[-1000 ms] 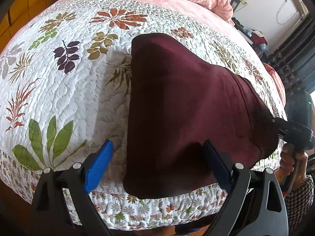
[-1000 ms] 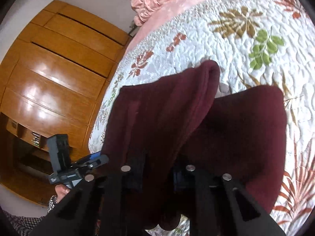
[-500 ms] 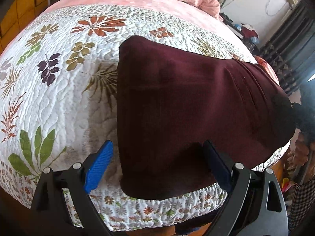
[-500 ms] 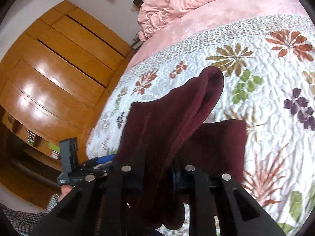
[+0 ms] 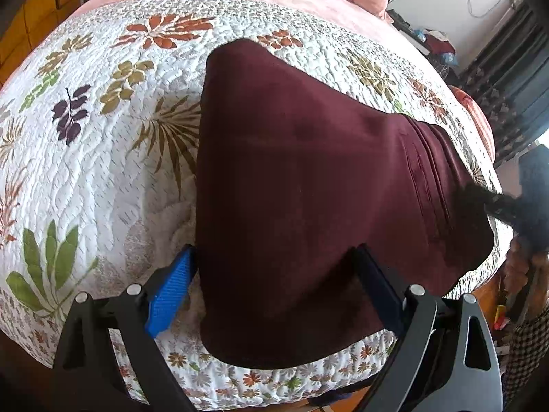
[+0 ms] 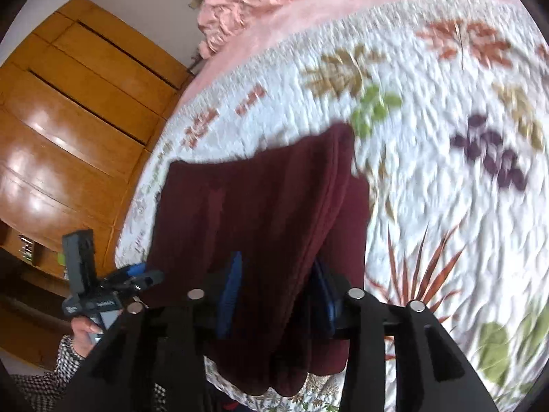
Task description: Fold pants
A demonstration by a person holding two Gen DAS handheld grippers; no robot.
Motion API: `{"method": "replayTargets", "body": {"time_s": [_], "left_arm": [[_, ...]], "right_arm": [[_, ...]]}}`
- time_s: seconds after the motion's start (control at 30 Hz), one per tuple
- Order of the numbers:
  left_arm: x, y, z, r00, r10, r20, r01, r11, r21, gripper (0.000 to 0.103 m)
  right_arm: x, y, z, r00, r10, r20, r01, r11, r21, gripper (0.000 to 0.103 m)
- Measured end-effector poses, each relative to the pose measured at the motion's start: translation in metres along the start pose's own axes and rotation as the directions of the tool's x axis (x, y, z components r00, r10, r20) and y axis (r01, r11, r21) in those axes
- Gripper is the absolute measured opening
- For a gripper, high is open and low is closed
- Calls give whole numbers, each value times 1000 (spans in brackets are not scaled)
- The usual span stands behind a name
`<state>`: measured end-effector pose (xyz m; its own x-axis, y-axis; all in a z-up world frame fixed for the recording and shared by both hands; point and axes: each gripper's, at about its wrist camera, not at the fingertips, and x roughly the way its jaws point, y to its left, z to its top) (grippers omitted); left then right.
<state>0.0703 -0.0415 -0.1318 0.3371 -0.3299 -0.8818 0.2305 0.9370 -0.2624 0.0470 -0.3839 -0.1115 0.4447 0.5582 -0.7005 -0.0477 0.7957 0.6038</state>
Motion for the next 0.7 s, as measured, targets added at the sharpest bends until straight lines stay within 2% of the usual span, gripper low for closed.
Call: {"method": "replayTargets", "body": {"time_s": [0.07, 0.23, 0.37, 0.4, 0.43, 0.5, 0.6, 0.63, 0.7], "left_arm": [[-2, 1, 3, 1000, 3, 6, -3, 1000, -2, 92], [-3, 0, 8, 1000, 7, 10, -7, 1000, -1, 92], [1, 0, 9, 1000, 18, -4, -18, 1000, 9, 92], [3, 0, 10, 1000, 17, -7, -17, 1000, 7, 92], [5, 0, 10, 1000, 15, -10, -15, 1000, 2, 92], [9, 0, 10, 1000, 10, -15, -10, 1000, -6, 92], [10, -2, 10, 1000, 13, -16, -13, 1000, -5, 93], [10, -3, 10, 1000, 14, -16, -15, 1000, -1, 93], [10, -4, 11, 1000, 14, -14, -14, 1000, 0, 94]], "right_arm": [[-5, -1, 14, 1000, -13, 19, 13, 1000, 7, 50], [4, -20, 47, 999, -18, 28, 15, 996, 83, 52], [22, -30, 64, 1000, -10, -3, 10, 994, 110, 53], [25, -30, 65, 1000, -11, -3, 11, 995, 102, 41], [28, -28, 67, 1000, -5, -1, 5, 996, 90, 35], [31, -30, 70, 1000, 3, -3, -2, 995, 99, 6], [17, -35, 72, 997, 57, 48, -62, 991, 117, 6], [13, -34, 72, 997, 56, 60, -63, 992, 111, 6], [5, -30, 70, 997, 6, 73, -12, 996, 90, 5]]}}
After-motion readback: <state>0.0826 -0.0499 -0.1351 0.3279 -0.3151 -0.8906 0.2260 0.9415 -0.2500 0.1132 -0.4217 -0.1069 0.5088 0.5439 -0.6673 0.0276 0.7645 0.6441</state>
